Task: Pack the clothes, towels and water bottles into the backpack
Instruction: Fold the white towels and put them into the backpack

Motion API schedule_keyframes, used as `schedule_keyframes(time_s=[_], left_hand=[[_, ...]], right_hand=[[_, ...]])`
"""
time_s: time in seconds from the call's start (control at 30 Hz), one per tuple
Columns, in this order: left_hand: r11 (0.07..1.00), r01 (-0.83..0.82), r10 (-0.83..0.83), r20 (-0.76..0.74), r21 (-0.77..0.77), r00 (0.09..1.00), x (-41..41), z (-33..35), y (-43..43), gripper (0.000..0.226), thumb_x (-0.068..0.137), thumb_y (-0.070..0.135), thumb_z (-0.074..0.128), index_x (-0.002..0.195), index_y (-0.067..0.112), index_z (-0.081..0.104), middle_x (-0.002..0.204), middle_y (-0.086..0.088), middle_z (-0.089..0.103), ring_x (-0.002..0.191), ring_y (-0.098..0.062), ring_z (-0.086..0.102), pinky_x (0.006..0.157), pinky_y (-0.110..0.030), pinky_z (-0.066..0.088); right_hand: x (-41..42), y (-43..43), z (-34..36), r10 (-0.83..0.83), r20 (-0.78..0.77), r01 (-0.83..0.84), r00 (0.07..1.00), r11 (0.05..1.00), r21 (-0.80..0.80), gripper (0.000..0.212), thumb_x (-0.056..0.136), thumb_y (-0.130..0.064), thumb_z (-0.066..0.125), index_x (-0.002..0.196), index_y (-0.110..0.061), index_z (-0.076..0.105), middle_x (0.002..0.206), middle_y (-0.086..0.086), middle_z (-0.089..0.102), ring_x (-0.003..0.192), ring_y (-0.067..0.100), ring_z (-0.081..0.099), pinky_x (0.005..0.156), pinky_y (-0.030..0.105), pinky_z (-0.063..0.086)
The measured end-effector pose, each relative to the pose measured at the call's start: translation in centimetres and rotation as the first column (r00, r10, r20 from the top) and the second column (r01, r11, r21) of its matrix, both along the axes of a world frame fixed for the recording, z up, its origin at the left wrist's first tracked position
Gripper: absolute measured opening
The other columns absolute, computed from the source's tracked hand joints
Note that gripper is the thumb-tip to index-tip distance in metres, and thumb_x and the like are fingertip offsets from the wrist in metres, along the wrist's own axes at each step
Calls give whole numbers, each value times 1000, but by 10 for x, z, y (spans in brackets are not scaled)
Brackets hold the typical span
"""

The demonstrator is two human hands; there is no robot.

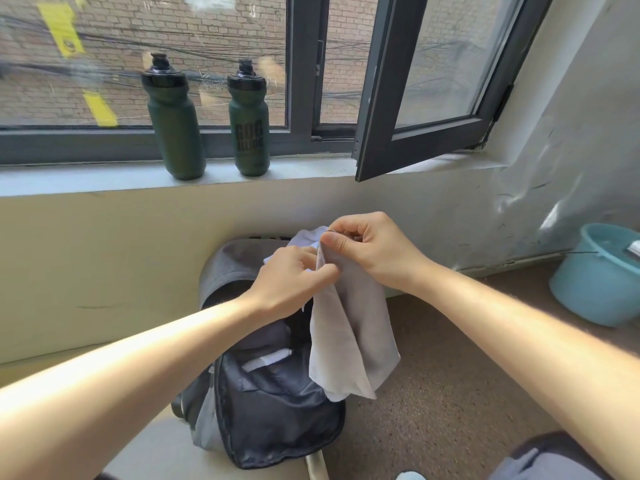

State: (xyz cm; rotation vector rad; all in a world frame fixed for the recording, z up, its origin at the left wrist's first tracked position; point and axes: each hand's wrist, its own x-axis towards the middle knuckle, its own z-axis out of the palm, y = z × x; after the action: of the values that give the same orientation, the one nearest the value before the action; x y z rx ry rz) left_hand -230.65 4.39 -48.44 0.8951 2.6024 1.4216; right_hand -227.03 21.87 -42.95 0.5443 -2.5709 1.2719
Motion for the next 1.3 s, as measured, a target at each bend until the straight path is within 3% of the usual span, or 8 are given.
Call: schedule_keyframes(time_s=[0.13,0.27,0.47,0.63,0.8,1.0,1.1,1.3], left_hand=[[999,41,-41,-15,-19,999,2,0,3,31,71,34,45,54,20,24,51,7,26,51,-12,24,55,-35,22],[994,87,-82,77,-70,994,-6,-3,-6,25,73,32,44,62,17,27,62,2,26,59,-13,24,58,-35,21],[967,177,-149,157,-182,976,-16,-8,-23,42,80,45,48,68,6,38,70,6,35,66,-10,32,64,-32,27],[917,195,-186,60,-348,981,-25,-10,-35,40,104,21,54,77,-9,51,77,6,43,66,-7,41,63,-21,32],[814,21,-148,-171,-581,974,-32,-8,-44,72,84,68,25,79,12,71,100,9,51,89,-16,58,80,-39,46],[895,-84,-115,-409,-437,905,-34,-12,-48,62,85,59,32,72,20,78,85,5,54,77,-23,58,73,-41,51],[920,-83,-79,-388,-384,918,-32,-14,-47,55,81,57,36,74,23,79,82,7,55,77,-20,57,73,-39,51],[951,-8,-58,-202,-309,978,-27,-17,-40,54,76,76,43,85,39,81,86,14,55,85,-1,57,74,-24,39]], right_hand=[[0,4,3,17,24,-18,1000,998,53,18,98,-19,66,82,-25,73,69,-16,65,66,0,50,66,20,41],[0,16,5,-16,11,15,1000,997,70,15,98,-18,66,94,-7,76,84,6,74,75,5,59,73,28,49],[1,29,9,-70,-27,70,997,998,-6,14,102,-13,60,93,-10,71,81,6,68,73,3,54,71,16,43],[-1,45,9,-193,-61,186,979,977,-102,17,103,-13,58,98,-6,71,90,15,70,78,8,57,71,16,44],[-5,59,0,-336,-49,326,941,935,-139,18,104,-7,55,99,-4,72,86,-4,68,71,-5,57,70,12,44],[-9,73,-12,-442,-28,438,897,894,-95,18,102,-9,57,98,-16,73,93,-2,72,87,12,64,74,24,50],[-9,67,-9,-450,-10,444,893,884,-148,18,103,-12,57,97,-18,72,86,-9,69,81,7,62,62,18,45],[-6,48,4,-413,-100,390,905,901,-189,18,103,-13,56,97,-17,73,85,-9,70,78,2,61,71,16,47]])
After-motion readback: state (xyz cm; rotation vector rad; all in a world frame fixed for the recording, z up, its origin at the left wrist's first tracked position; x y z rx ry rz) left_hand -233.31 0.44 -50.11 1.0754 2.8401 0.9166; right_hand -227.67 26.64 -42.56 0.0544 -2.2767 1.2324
